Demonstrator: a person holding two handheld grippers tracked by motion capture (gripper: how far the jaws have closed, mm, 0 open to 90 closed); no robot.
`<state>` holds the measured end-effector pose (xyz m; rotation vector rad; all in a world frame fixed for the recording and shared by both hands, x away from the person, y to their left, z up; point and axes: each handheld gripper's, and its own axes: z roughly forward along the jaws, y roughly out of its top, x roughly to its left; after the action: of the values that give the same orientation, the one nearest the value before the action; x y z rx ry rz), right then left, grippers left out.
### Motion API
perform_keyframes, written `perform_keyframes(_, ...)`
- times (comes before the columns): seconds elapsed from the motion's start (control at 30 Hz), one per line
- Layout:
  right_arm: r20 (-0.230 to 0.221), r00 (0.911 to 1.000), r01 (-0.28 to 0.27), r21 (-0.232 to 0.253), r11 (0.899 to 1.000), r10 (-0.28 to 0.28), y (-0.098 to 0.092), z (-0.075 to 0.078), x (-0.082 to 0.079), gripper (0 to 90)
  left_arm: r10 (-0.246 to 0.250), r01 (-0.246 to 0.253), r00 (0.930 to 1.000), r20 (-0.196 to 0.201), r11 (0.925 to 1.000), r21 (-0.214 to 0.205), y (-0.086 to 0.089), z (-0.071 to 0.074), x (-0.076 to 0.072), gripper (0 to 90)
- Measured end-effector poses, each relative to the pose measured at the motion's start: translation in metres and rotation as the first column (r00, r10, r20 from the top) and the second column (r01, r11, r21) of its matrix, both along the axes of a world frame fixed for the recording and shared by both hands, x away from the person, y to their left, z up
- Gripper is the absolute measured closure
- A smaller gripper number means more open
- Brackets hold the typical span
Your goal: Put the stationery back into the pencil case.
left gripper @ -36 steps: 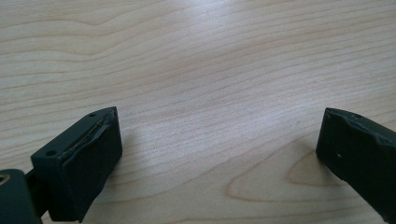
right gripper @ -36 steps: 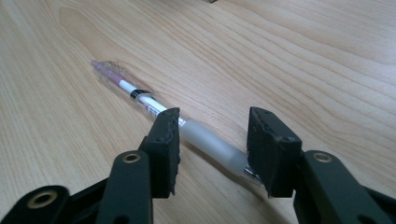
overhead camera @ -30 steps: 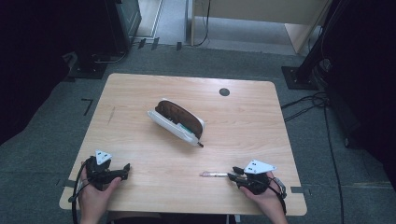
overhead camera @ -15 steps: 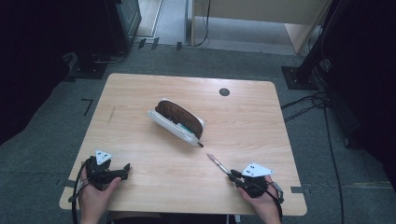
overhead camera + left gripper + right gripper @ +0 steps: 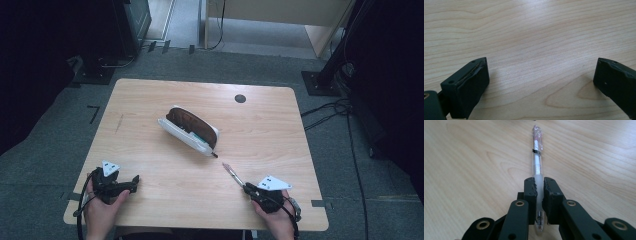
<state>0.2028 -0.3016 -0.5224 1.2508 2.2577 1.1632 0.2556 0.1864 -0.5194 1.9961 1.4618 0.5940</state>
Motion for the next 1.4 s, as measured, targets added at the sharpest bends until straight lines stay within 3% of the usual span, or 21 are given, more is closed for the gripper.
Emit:
perform_keyframes(0.33, 0.068, 0.9976, 0.010, 0.057, 0.998, -0.013, 0.003, 0.026, 0.007, 81.6, 0.000, 0.000, 1.0000, 0.000, 1.0000, 0.000, 0.000, 0.000, 0.000, 0.5)
perform_keyframes(0.7, 0.148, 0.9884, -0.042, 0.054, 0.998, 0.034, 0.027, 0.072, 0.032, 81.6, 0.000, 0.000, 1.0000, 0.000, 1.0000, 0.000, 0.000, 0.000, 0.000, 0.5)
perform_keyframes(0.9, 0.164, 0.9840, -0.077, 0.039, 0.996, 0.069, 0.047, 0.090, 0.055, 81.6, 0.000, 0.000, 1.0000, -0.001, 1.0000, -0.001, 0.000, 0.000, 0.000, 0.5)
perform_keyframes(1.4, 0.165, 0.9812, -0.110, 0.048, 0.993, 0.100, 0.092, 0.112, 0.116, 81.6, 0.000, 0.000, 1.0000, 0.000, 1.0000, 0.000, 0.000, 0.000, 0.000, 0.5)
